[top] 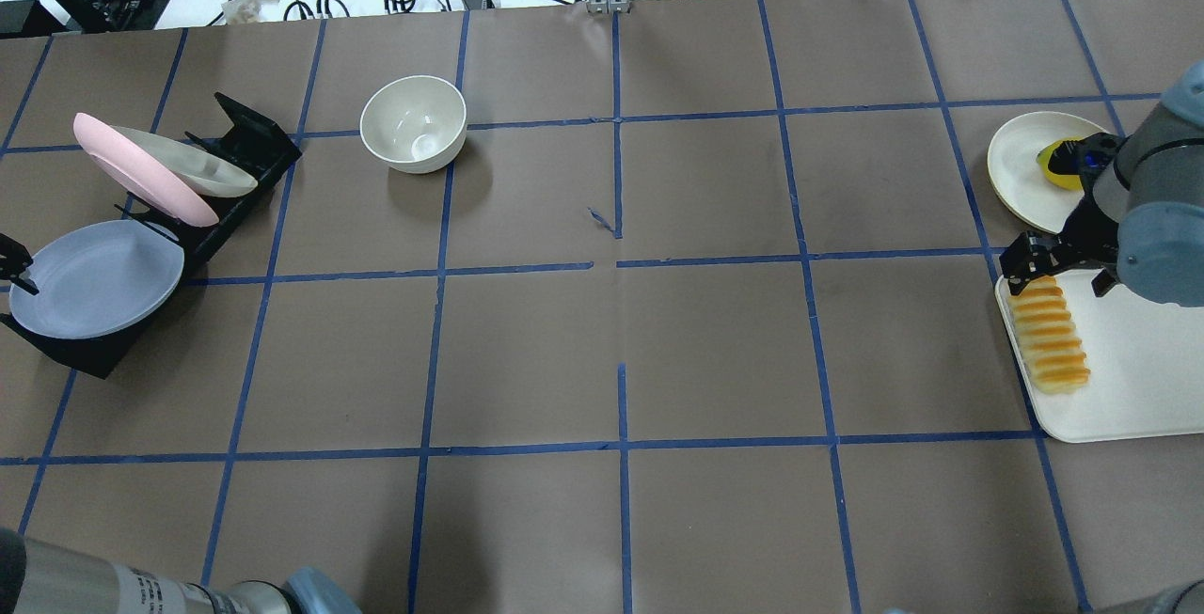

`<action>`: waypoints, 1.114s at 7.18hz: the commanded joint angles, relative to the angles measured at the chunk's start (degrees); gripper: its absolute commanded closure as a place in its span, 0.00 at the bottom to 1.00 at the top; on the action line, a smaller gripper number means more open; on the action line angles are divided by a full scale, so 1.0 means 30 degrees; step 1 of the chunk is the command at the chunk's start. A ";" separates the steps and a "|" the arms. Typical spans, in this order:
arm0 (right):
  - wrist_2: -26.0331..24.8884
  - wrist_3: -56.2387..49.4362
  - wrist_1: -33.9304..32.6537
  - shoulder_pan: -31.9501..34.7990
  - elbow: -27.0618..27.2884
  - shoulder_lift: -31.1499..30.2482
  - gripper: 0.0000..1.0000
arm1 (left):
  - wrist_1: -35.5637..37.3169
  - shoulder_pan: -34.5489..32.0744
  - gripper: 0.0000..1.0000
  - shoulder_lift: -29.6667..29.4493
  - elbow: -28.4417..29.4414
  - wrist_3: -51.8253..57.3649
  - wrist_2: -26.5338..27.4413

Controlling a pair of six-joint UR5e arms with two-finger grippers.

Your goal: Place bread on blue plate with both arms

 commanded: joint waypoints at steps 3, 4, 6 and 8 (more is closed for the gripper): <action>-0.1058 0.0066 -0.0013 -0.0002 0.0097 0.0704 0.00 | -0.0151 -0.0266 0.39 -0.0597 0.0044 -0.0010 -0.0030; -0.1093 0.0067 0.0045 -0.0031 0.0126 0.0849 0.00 | -0.0153 -0.0353 0.43 -0.0597 0.0044 -0.0039 -0.0030; -0.1093 0.0125 0.0017 -0.0031 0.0213 0.0938 0.12 | -0.0211 -0.0354 0.90 -0.0597 0.0102 -0.0069 -0.0030; -0.1093 0.0096 0.0162 -0.0031 0.0273 0.0910 0.43 | -0.0211 -0.0354 1.00 -0.0597 0.0103 -0.0040 -0.0030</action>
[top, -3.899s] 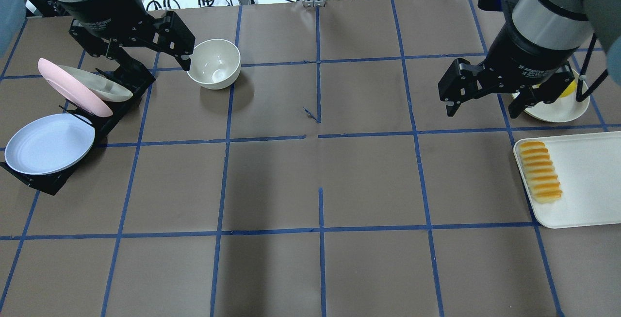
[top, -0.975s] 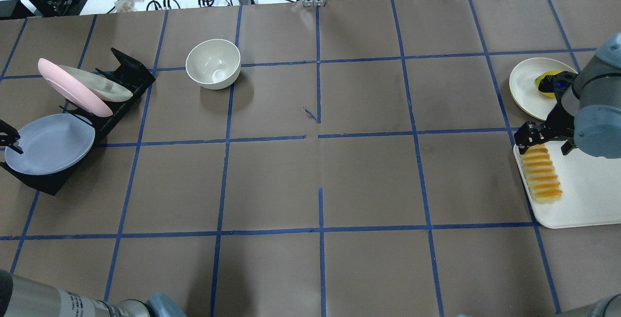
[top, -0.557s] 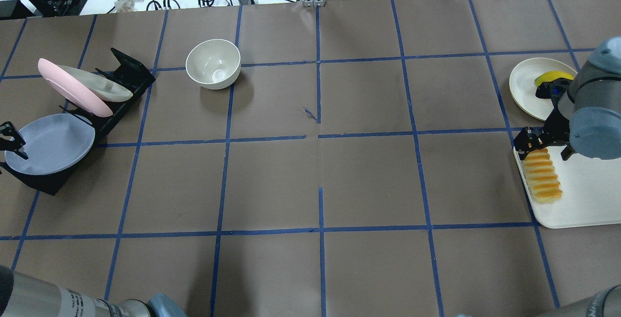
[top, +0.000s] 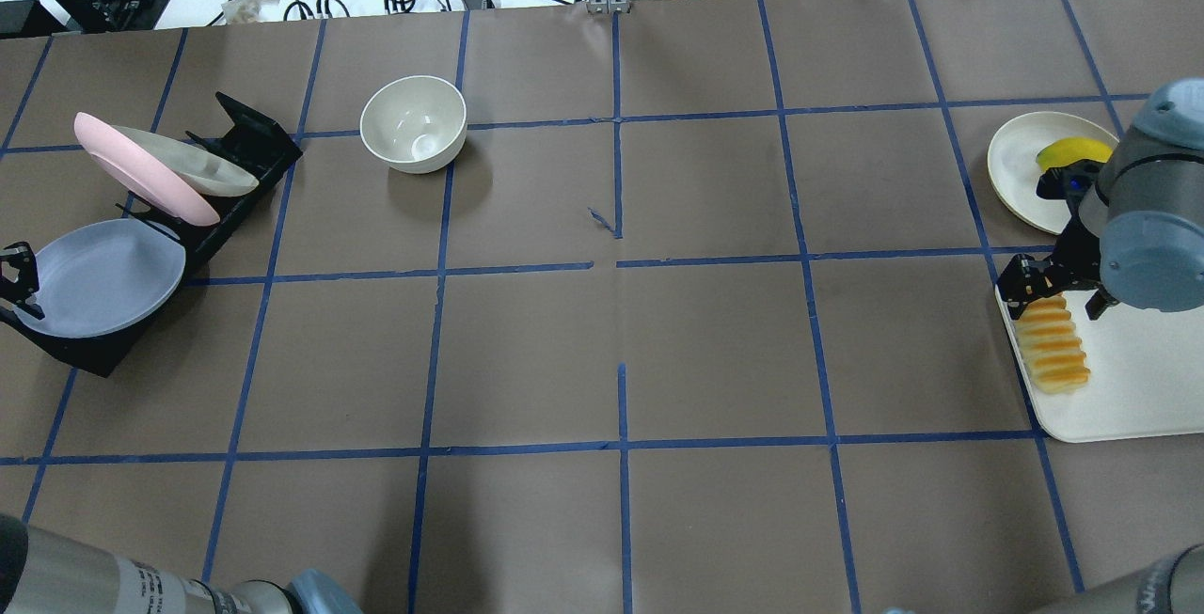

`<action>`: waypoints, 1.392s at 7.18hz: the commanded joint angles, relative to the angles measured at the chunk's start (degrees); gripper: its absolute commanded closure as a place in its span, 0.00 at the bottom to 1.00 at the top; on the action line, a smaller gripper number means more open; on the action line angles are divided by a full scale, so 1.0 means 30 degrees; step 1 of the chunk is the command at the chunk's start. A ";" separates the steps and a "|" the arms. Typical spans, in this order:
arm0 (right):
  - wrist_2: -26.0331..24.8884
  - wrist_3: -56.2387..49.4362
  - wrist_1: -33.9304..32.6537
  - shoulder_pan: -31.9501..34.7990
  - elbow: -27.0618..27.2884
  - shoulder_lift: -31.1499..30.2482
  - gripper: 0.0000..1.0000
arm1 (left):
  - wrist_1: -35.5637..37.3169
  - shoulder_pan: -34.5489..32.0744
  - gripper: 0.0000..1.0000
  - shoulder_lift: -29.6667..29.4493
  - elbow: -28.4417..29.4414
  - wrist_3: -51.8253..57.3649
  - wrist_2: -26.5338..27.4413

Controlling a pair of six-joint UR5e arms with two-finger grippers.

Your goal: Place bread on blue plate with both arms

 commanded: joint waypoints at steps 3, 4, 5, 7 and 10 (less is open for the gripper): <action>0.0025 -0.0120 0.0539 -0.0352 0.0016 -0.0156 1.00 | -0.0034 0.0057 1.00 0.0114 0.0181 0.0196 0.0000; 0.0026 -0.0120 0.0977 -0.0353 -0.0187 -0.0186 1.00 | -0.0585 0.0173 1.00 0.0347 0.0617 0.0313 0.0029; -0.0003 -0.0120 0.1446 -0.0353 -0.0392 -0.0303 1.00 | -0.2041 0.0203 1.00 0.0668 0.1231 0.0314 0.0058; 0.0025 0.0143 0.4245 -0.0324 -0.1849 -0.0888 1.00 | -0.5754 0.0204 1.00 0.1690 0.3073 0.0343 0.0233; 0.0666 0.1193 0.9379 -0.0002 -0.5601 -0.0861 1.00 | -1.0709 -0.0176 1.00 0.5054 0.3465 0.0082 0.0206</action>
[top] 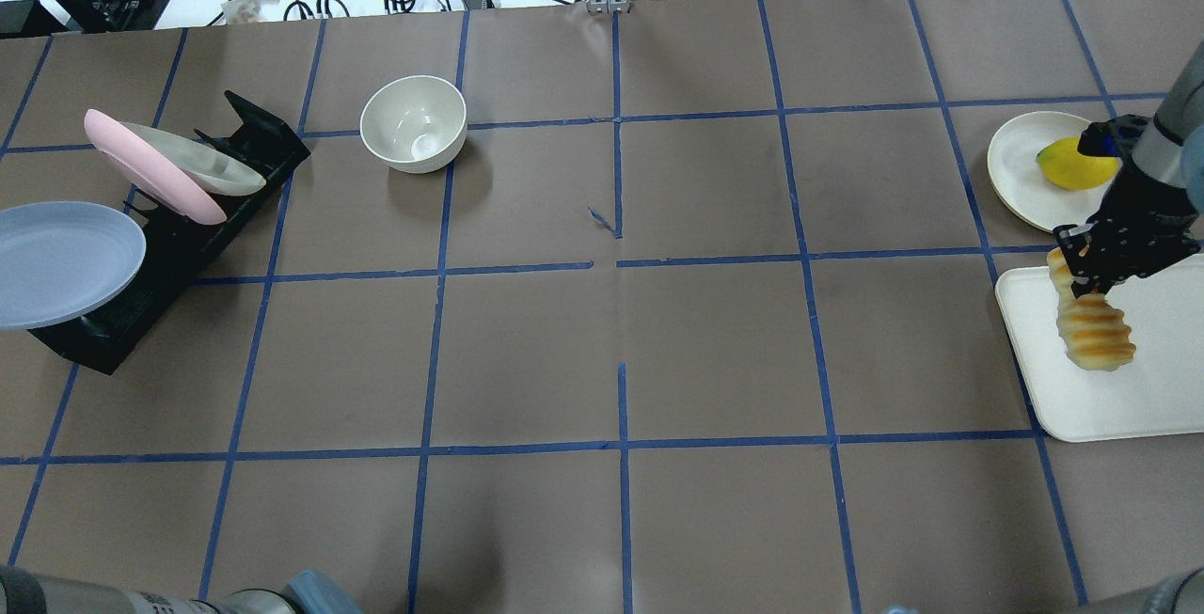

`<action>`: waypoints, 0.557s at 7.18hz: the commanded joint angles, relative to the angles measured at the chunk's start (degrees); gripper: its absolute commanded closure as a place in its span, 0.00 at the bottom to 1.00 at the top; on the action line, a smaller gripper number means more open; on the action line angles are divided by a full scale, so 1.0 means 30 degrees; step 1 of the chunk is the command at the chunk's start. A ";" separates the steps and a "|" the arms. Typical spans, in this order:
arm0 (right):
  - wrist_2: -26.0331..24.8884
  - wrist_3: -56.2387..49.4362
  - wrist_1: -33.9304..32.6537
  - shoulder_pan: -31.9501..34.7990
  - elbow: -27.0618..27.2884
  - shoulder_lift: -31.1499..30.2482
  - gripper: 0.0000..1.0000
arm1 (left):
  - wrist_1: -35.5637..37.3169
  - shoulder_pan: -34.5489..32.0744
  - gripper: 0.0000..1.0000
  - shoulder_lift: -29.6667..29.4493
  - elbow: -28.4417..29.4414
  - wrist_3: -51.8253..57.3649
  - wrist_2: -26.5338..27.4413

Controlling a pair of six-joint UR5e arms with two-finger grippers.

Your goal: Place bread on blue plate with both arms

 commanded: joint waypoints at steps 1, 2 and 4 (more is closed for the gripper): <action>0.1533 0.0738 0.1805 0.0800 -0.1548 -0.0004 1.00 | -0.3708 -0.0973 1.00 0.2467 -0.0134 -0.0435 -0.0061; 0.1574 0.1204 0.1689 0.1938 -0.1812 -0.0005 1.00 | -0.4159 -0.2432 1.00 0.3318 -0.0657 -0.1858 -0.0090; 0.1574 0.2962 0.1951 0.2944 -0.1610 -0.0005 1.00 | -0.4399 -0.6556 1.00 0.4174 -0.2467 -0.5165 -0.1458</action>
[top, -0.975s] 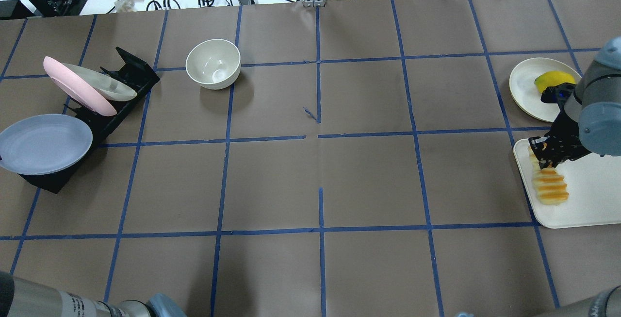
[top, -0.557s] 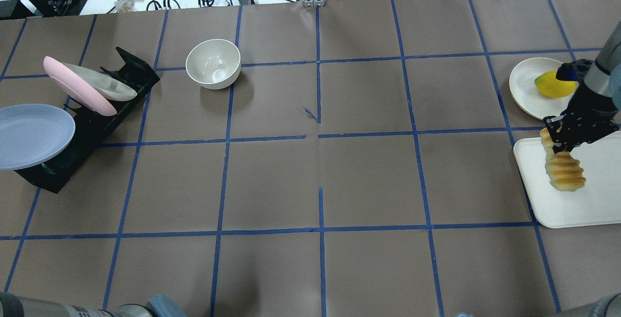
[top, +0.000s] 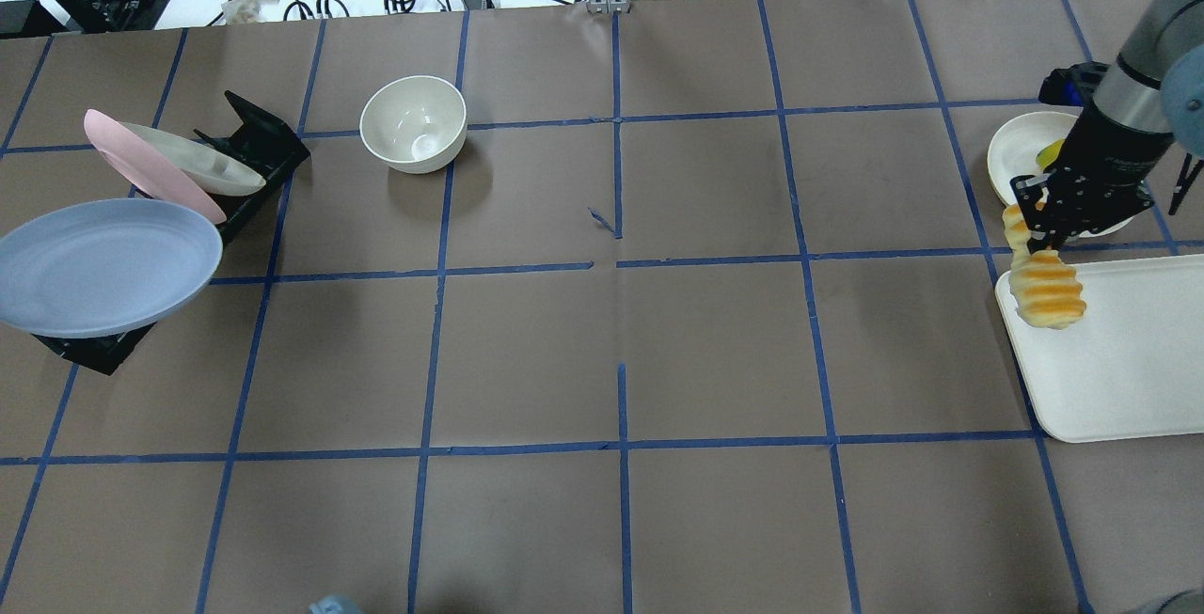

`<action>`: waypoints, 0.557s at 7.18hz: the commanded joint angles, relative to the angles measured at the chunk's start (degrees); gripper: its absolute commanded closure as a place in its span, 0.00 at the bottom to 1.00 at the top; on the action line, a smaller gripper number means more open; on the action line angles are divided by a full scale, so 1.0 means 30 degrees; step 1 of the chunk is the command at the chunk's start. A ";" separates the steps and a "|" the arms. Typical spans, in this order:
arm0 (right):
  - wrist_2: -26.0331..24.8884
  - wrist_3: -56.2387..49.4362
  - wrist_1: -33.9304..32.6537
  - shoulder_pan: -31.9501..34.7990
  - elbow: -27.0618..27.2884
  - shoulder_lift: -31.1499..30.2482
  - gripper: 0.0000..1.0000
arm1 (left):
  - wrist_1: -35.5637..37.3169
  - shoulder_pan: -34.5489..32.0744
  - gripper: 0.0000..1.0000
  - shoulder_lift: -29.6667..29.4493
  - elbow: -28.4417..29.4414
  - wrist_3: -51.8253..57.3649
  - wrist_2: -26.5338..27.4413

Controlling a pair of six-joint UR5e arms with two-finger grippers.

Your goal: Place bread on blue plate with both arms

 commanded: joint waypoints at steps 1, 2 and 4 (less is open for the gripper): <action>0.0415 0.0988 0.0821 0.0753 -0.0227 -0.0146 1.00 | 0.1700 -0.4608 1.00 0.0037 -0.2348 -0.3622 -0.2292; 0.1172 0.1308 0.1002 0.1219 -0.0549 -0.0495 1.00 | 0.4300 -0.6951 1.00 -0.0258 -0.3694 -0.4973 -0.3931; 0.1414 0.4489 0.1439 0.3525 -0.1659 -0.0703 1.00 | 1.1789 -1.0301 1.00 -0.2009 -0.6099 -0.7938 -0.4819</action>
